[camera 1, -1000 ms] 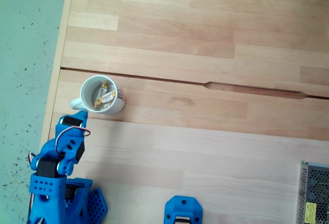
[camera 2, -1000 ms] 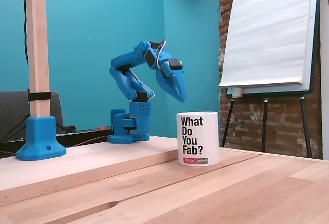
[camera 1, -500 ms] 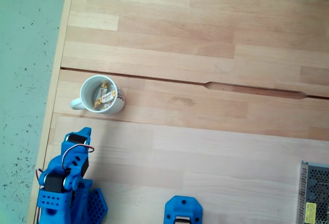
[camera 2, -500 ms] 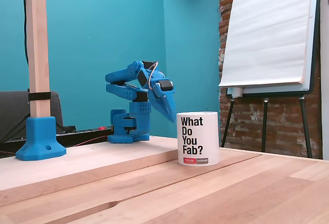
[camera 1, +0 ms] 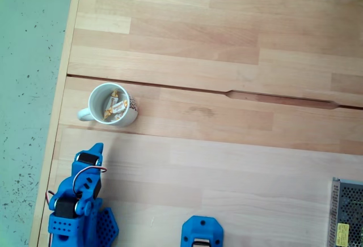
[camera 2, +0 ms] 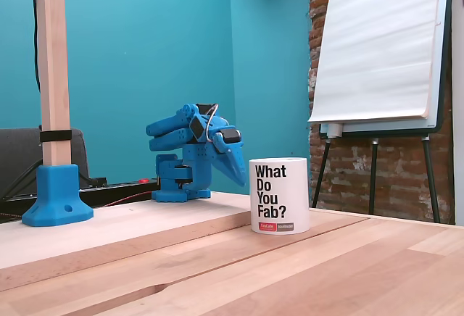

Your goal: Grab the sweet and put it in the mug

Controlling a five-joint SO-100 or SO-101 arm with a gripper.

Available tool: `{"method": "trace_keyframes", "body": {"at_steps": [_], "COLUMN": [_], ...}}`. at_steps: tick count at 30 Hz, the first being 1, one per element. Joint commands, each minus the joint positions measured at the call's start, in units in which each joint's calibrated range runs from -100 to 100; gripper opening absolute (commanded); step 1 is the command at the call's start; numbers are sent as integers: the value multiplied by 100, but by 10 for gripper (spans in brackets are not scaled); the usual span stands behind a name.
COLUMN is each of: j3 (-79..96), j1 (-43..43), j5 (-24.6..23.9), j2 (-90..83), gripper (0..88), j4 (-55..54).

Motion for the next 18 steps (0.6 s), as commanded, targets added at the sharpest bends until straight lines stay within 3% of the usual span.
{"method": "trace_keyframes", "body": {"at_steps": [1,18], "j3": [-16,-7], "j1": [-18,-11], "j5": [5,0], "j2": [-264,-298], "gripper": [0,0], "j4": [37,37]}}
